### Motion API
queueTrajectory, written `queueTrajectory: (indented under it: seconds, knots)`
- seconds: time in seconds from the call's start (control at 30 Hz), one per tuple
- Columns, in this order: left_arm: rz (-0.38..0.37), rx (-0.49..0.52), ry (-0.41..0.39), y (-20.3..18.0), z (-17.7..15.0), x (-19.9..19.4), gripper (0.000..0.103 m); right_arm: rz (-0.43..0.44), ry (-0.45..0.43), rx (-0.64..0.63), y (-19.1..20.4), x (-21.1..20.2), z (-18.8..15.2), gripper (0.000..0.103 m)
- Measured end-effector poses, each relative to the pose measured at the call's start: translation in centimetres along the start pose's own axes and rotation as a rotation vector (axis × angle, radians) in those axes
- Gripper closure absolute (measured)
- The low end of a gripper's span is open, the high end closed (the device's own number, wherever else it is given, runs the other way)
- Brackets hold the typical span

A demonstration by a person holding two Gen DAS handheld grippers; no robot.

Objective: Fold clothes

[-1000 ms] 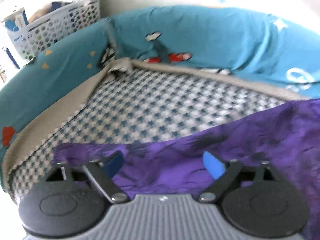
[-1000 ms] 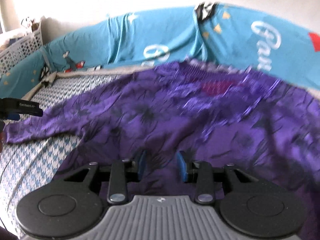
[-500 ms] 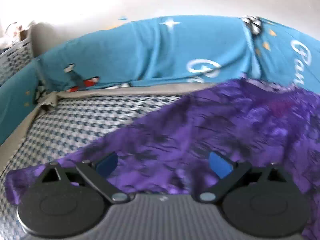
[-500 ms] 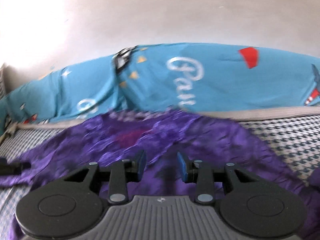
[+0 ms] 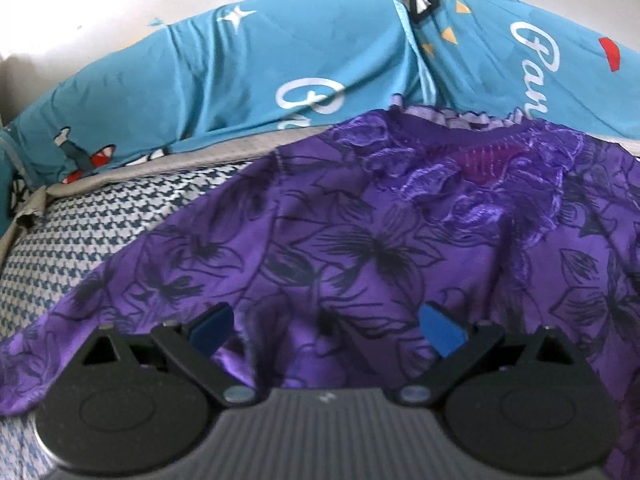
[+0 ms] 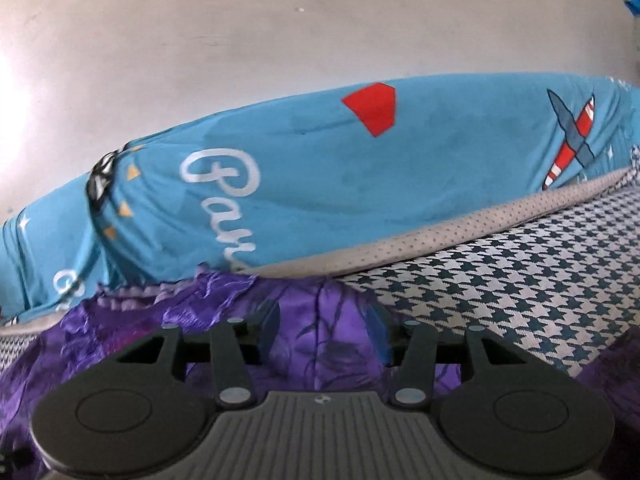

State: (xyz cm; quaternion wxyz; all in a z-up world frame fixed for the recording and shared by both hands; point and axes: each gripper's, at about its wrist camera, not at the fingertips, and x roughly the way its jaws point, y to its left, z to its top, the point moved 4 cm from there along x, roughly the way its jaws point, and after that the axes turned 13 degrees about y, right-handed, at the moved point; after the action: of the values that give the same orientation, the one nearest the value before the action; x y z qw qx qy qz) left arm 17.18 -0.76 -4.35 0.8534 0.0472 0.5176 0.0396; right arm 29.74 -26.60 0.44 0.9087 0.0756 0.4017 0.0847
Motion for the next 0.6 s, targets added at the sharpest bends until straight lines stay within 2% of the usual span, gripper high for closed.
queueTrajectory:
  seconds: [0.27,0.33,0.57,0.6]
  knots:
    - [-0.002,0.030,0.026,-0.7,-0.1,0.8,0.002,-0.017,0.019,-0.001,0.1,2.7,1.0,0.053]
    - [-0.002,0.031,0.033,-0.7,-0.1,1.0,0.002,-0.017,0.025,0.003,0.0,3.4,1.1,0.049]
    - [-0.006,0.044,0.047,-1.0,-0.2,1.6,0.001,-0.029,0.074,-0.014,0.6,5.5,0.8,0.050]
    - [-0.005,0.047,0.048,-1.1,-0.2,1.7,0.001,-0.033,0.078,-0.015,0.7,5.7,0.8,0.054]
